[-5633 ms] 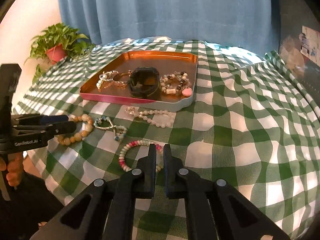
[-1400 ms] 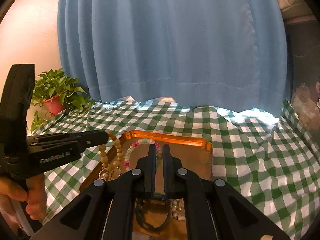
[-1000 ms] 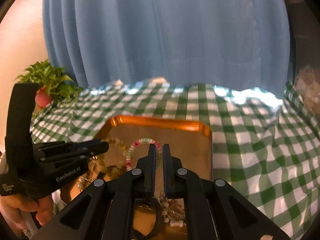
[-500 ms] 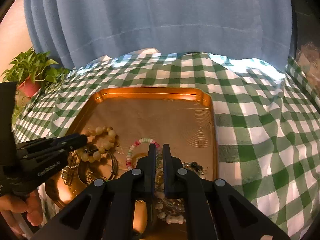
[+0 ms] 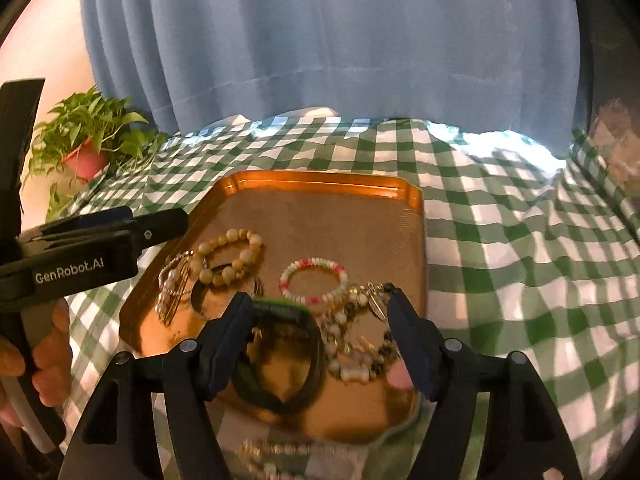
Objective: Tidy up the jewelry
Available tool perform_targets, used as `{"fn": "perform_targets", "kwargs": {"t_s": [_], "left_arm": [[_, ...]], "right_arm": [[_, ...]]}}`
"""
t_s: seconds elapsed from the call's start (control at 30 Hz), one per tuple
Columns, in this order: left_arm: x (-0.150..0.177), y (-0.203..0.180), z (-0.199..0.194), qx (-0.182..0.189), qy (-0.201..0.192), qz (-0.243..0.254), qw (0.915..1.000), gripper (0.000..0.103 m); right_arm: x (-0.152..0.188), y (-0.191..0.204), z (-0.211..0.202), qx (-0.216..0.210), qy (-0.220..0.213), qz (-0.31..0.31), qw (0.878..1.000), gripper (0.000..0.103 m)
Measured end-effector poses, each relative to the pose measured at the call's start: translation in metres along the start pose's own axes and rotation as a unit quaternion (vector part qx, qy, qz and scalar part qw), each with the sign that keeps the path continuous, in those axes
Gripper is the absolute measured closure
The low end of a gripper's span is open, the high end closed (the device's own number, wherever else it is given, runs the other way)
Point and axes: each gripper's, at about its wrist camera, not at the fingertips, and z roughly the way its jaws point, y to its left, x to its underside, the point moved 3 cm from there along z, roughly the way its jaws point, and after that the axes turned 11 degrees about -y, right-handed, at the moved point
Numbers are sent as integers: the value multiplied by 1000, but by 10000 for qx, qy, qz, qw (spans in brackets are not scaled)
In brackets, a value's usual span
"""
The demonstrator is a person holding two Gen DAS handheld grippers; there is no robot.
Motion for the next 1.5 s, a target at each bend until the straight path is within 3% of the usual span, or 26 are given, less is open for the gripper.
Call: {"fn": "perform_targets", "kwargs": {"t_s": [0.3, 0.6, 0.93, 1.2, 1.37, 1.5], "left_arm": [[7, -3, -104, 170, -77, -158, 9997, 20], [15, -26, -247, -145, -511, 270, 9982, 20], [29, -38, -348, -152, -555, 305, 9979, 20], [30, -46, -367, -174, -533, 468, 9973, 20], [38, -40, -342, 4, -360, 317, 9988, 19], [52, -36, -310, 367, -172, 209, 9990, 19]], "right_arm": [[1, 14, -61, 110, -140, 337, 9993, 35], [1, 46, -183, 83, -629, 489, 9968, 36], [-10, 74, -299, -6, -1164, 270, 9928, 39], [-12, 80, -339, 7, -1296, 121, 9915, 39], [-8, 77, -334, -40, -1191, 73, 9929, 39], [6, 65, -310, -173, -952, 238, 9950, 43]]}}
